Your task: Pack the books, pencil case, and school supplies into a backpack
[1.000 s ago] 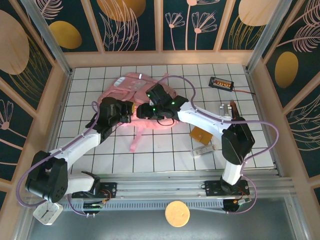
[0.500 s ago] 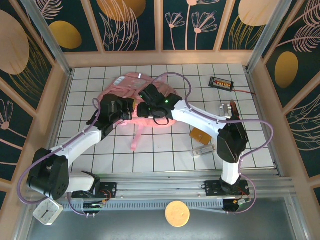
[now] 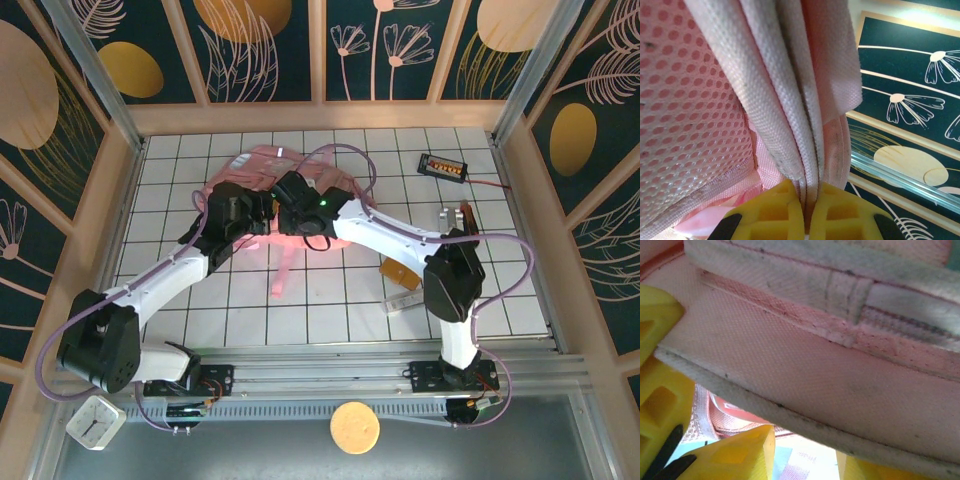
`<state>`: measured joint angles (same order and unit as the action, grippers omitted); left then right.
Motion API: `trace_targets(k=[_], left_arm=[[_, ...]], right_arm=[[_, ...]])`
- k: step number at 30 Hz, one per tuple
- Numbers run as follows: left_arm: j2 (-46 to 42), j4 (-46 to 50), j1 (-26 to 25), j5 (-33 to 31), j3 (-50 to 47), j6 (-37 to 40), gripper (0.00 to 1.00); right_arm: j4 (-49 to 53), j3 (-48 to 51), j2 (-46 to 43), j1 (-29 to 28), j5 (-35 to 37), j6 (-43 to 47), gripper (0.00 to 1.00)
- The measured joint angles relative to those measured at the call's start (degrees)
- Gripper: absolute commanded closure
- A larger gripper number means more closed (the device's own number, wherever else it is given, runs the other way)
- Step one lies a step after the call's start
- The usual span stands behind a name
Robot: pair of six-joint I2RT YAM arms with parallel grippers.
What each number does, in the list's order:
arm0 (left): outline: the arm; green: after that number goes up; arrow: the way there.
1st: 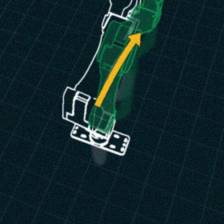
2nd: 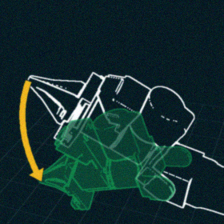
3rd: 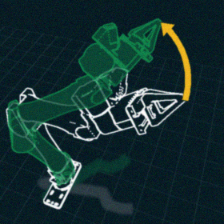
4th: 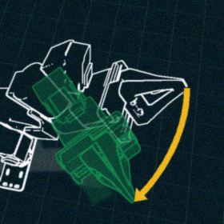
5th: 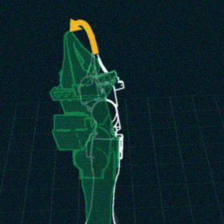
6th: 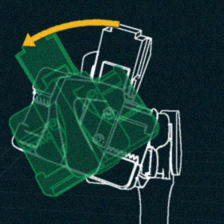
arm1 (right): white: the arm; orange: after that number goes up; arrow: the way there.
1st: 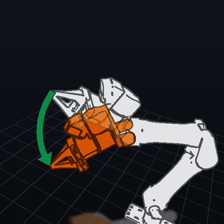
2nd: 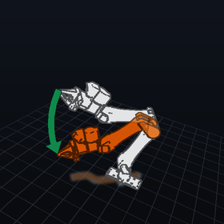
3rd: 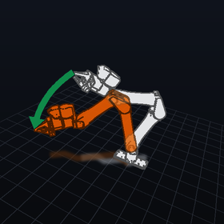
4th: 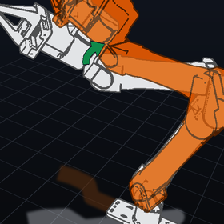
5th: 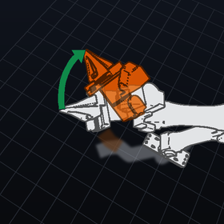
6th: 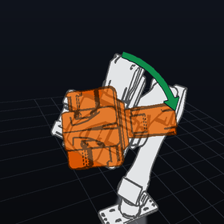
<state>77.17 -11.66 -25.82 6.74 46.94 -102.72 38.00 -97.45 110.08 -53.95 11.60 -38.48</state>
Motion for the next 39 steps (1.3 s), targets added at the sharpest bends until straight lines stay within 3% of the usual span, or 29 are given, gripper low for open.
trace_targets(k=[11, 22, 33, 39], left_arm=[[0.0, 0.0, -0.1, -0.2, 0.0, -0.5, 1.0], [-0.7, 0.0, -0.3, -0.9, -0.9, -1.1, 1.0], [-2.0, -0.1, -0.9, -0.9, -3.1, -0.8, 1.0], [-5.6, -0.1, 0.0, -1.1, -8.1, 0.6, 1.0]], right_arm=[[0.2, 0.0, 0.0, 0.6, 0.6, 0.2, 0.7], [0.7, 0.0, 0.0, 1.7, 0.4, 1.1, 1.0], [0.4, 5.9, -4.0, 2.7, -4.5, 2.6, 1.0], [1.5, 17.6, -11.7, 10.9, -10.9, 4.4, 1.0]])
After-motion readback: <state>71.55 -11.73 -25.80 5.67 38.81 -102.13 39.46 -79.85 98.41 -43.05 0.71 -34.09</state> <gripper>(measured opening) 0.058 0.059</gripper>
